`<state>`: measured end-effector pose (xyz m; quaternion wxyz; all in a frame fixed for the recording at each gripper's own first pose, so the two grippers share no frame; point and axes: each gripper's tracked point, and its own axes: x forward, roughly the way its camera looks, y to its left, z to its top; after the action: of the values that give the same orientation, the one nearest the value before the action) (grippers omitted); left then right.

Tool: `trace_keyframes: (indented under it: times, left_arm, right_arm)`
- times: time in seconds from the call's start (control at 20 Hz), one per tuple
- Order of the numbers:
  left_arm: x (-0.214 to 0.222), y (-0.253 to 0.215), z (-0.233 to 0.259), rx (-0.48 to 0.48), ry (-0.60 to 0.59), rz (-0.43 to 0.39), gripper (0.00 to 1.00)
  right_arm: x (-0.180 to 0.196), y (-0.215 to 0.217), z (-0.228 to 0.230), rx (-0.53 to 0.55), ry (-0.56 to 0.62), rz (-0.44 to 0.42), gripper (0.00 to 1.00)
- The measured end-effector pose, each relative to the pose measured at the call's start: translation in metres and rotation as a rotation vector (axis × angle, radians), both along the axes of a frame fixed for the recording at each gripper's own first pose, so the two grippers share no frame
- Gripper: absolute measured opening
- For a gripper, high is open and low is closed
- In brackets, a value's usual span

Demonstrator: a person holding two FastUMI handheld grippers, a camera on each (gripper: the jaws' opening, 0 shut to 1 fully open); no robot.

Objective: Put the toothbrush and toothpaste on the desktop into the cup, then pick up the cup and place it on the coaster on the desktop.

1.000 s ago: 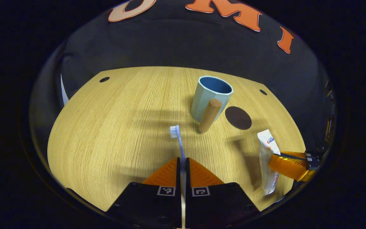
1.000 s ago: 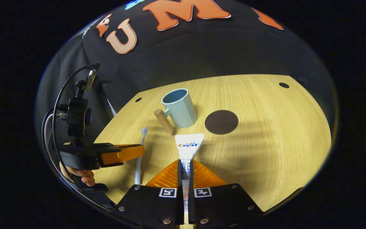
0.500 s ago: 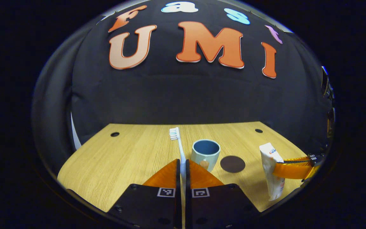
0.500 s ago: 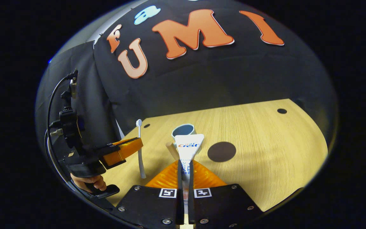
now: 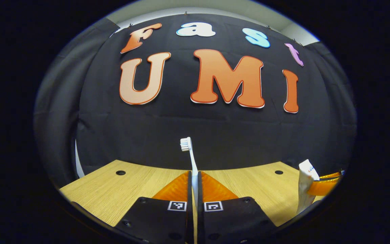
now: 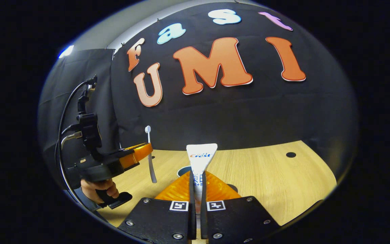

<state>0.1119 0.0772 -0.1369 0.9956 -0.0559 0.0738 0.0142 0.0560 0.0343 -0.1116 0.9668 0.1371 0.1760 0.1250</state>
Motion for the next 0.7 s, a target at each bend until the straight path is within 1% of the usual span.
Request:
trace_keyframes:
  times: [0.05, 0.3, 0.45, 0.6, 0.7]
  left_arm:
    - [0.004, 0.000, 0.000, -0.004, -0.011, 0.009, 0.04]
    - [0.019, -0.004, -0.003, -0.037, -0.038, -0.008, 0.04]
    - [0.053, -0.024, -0.007, -0.046, -0.048, -0.037, 0.04]
    - [0.061, -0.034, -0.017, -0.053, -0.048, -0.060, 0.04]
    - [0.066, -0.041, -0.028, -0.045, -0.027, -0.077, 0.04]
  right_arm:
    - [0.003, -0.003, 0.001, -0.005, -0.013, -0.003, 0.05]
    - [0.012, -0.008, 0.008, -0.060, -0.096, -0.015, 0.05]
    - [0.018, -0.009, 0.010, -0.056, -0.118, -0.019, 0.05]
    - [0.029, -0.010, 0.016, -0.054, -0.134, -0.032, 0.05]
    - [0.030, -0.010, 0.015, -0.040, -0.138, -0.039, 0.05]
